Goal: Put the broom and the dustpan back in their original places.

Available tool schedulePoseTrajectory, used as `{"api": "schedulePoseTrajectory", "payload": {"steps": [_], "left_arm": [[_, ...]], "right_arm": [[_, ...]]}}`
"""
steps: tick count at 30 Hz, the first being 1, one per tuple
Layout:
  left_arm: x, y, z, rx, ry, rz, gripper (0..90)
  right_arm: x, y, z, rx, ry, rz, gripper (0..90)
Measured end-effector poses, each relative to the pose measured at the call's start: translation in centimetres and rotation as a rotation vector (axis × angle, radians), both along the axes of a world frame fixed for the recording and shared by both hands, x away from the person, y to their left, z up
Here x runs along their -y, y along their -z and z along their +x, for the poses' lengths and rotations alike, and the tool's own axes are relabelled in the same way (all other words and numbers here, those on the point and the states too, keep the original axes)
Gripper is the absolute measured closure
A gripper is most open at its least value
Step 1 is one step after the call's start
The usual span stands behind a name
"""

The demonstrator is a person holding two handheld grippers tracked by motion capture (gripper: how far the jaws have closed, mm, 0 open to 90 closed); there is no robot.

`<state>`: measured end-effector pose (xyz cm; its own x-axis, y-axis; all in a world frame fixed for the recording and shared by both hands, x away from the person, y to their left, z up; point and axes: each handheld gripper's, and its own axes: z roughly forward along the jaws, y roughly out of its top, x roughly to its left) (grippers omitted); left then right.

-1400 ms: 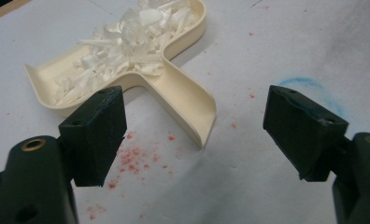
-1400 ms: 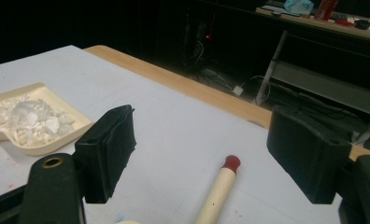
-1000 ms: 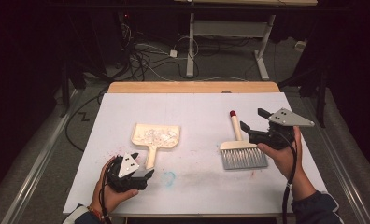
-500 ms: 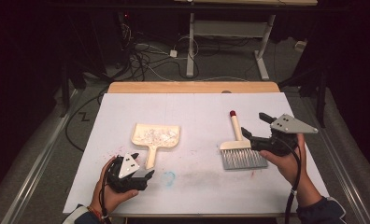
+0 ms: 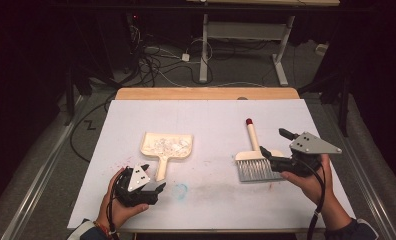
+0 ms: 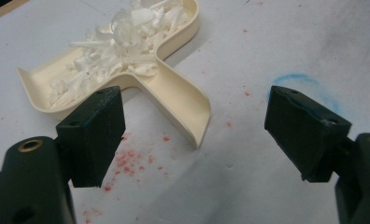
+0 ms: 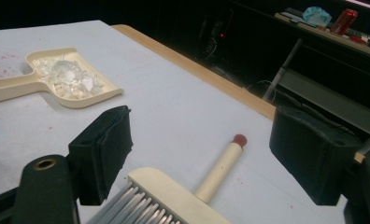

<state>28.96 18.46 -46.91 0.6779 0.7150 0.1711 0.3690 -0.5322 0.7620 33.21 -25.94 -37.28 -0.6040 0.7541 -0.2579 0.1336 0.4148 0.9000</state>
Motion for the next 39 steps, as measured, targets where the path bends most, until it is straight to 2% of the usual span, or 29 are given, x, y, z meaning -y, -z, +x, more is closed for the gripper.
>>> {"api": "schedulePoseTrajectory", "payload": {"steps": [6, 10, 18, 24, 27, 29, 35, 39], "left_arm": [[0.0, 0.0, 0.0, 0.000, 0.000, 0.000, 19.6], [0.0, 0.0, 0.0, -0.001, 0.004, 0.005, 19.6], [0.1, 0.0, 0.0, 0.007, 0.009, 0.010, 19.6], [0.2, 0.1, 0.0, 0.009, 0.014, 0.019, 19.6], [0.3, 0.1, 0.0, 0.009, 0.017, 0.018, 19.6], [0.3, 0.1, 0.1, 0.021, 0.024, 0.025, 19.5], [0.4, 0.2, 0.1, 0.007, 0.020, 0.023, 19.5], [0.4, 0.2, 0.2, 0.007, 0.018, 0.024, 19.4]], "right_arm": [[0.3, 0.4, -0.6, 0.002, -0.002, -0.007, 21.7], [0.6, 0.8, -1.1, 0.009, 0.005, -0.030, 21.7], [1.8, 2.1, -1.6, 0.007, 0.023, -0.043, 21.9], [2.9, 3.3, -2.2, -0.003, 0.032, -0.042, 21.9], [3.5, 3.8, -2.5, 0.008, 0.033, -0.037, 22.1], [3.8, 4.1, -2.7, 0.006, 0.035, -0.029, 22.1], [4.9, 5.4, -3.3, 0.005, 0.046, -0.017, 22.4], [5.6, 6.2, -3.8, -0.013, 0.056, -0.015, 22.3]]}}
